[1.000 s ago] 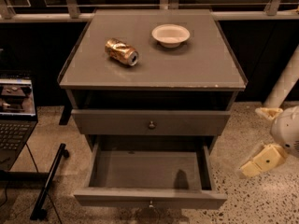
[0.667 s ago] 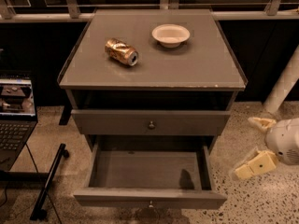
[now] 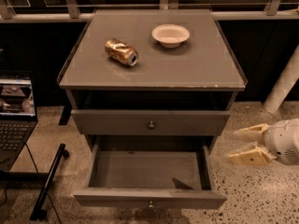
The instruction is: Close middle drawer
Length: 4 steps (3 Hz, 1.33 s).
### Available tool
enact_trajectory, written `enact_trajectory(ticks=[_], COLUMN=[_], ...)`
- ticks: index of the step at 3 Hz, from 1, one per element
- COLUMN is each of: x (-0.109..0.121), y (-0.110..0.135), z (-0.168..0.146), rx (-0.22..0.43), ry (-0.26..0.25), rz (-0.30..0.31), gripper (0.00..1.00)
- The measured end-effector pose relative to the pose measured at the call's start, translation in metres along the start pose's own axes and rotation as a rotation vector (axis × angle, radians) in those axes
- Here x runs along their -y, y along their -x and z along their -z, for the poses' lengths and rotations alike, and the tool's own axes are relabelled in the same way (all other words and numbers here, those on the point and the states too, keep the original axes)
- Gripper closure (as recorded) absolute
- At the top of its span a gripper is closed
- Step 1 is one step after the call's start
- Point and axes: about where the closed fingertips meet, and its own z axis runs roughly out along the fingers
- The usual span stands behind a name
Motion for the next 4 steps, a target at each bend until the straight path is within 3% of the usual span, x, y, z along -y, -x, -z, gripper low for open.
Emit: enact_trajectory(ticks=[2,3,4], x=[0.000,-0.002,-0.009], y=[0.000,-0.025,-0.067], z=[0.000,-0.013,-0.035], rx=[0.000,0.026,0.082], ry=[0.000,0.001,-0.034], rz=[0.000,-0.054,-0.133], gripper=[0.88,1.00,1.00])
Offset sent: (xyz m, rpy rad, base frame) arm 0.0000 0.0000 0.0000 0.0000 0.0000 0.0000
